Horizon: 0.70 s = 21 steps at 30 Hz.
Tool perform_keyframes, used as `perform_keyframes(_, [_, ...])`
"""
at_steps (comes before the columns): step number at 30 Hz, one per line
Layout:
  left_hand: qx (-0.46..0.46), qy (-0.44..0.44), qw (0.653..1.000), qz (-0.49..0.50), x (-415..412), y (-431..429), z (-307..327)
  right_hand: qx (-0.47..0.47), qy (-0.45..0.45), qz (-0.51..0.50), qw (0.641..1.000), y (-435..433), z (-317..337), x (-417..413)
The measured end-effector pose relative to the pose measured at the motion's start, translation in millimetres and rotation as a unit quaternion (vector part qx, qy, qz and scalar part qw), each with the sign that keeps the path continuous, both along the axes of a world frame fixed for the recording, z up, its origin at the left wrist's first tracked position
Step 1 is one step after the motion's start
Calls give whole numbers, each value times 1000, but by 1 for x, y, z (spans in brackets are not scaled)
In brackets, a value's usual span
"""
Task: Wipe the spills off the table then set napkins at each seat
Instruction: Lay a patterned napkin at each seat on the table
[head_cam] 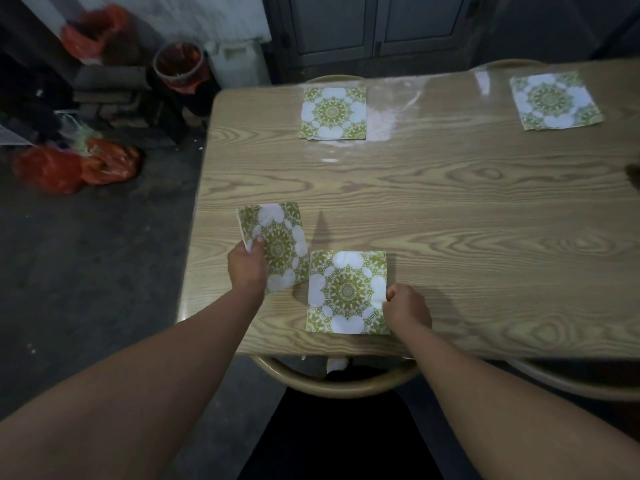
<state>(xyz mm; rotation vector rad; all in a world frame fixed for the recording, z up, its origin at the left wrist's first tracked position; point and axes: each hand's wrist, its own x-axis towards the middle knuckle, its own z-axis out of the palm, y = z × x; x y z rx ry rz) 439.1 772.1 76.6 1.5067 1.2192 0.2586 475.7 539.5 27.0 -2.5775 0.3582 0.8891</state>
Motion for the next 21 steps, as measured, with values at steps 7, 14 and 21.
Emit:
perform_keyframes(7, [8, -35, 999, 7, 9, 2, 4, -5, -7, 5, 1000, 1, -3, 1])
perform_keyframes(14, [8, -47, 999, -12, 15, 2, 2, -11, -10, 23, 1000, 4, -3, 0])
perform_keyframes(21, [5, -73, 997, -22, 22, -4, 7, -23, -3, 14, 1000, 1, -1, 0])
